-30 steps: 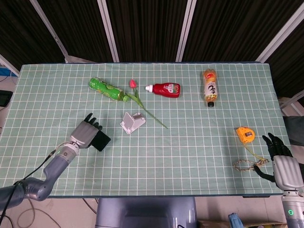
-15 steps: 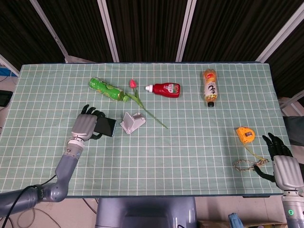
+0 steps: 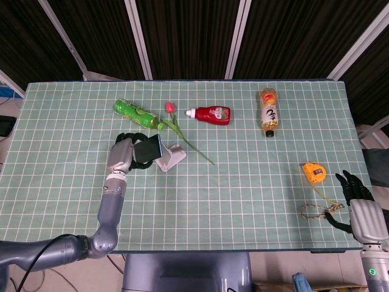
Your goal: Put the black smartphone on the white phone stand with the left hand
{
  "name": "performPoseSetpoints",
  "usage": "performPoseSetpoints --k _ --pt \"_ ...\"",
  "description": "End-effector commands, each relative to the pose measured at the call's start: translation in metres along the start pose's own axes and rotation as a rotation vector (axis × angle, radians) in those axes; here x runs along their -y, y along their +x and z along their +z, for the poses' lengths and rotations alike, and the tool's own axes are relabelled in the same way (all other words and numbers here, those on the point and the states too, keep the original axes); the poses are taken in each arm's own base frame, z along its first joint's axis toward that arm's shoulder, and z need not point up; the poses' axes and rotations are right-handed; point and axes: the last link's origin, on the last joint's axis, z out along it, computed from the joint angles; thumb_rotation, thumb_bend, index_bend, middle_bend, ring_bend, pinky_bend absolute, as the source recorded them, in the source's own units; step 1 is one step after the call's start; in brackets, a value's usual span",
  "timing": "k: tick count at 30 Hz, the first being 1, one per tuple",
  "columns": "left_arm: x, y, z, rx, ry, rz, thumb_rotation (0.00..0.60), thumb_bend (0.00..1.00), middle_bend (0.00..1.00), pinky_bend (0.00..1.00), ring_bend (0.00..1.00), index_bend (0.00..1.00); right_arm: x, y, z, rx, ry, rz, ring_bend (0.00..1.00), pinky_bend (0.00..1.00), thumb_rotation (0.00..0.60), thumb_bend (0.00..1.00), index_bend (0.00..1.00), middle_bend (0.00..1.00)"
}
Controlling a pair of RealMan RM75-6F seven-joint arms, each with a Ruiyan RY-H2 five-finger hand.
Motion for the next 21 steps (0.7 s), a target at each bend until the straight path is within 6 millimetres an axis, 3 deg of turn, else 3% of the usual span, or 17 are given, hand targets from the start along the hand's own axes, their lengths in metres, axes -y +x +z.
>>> performPoseSetpoints --k 1,10,21 --pt "-0.014 -0.006 0.000 0.018 0.026 -0.090 0.600 0.30 0.58 0.00 0.11 0.54 0.000 0.000 0.000 0.001 0.000 0.001 0.00 0.19 0.600 0.32 0.10 0.05" --pt "-0.030 -0.020 0.003 0.059 0.084 -0.267 0.600 0.30 0.58 0.00 0.11 0.54 0.000 0.000 0.000 0.003 0.000 0.005 0.00 0.19 0.600 0.32 0.10 0.05" --pt "-0.030 -0.028 0.011 0.048 0.139 -0.394 0.600 0.30 0.58 0.00 0.11 0.54 0.000 0.000 0.000 0.003 0.001 0.006 0.00 0.19 0.600 0.32 0.10 0.05"
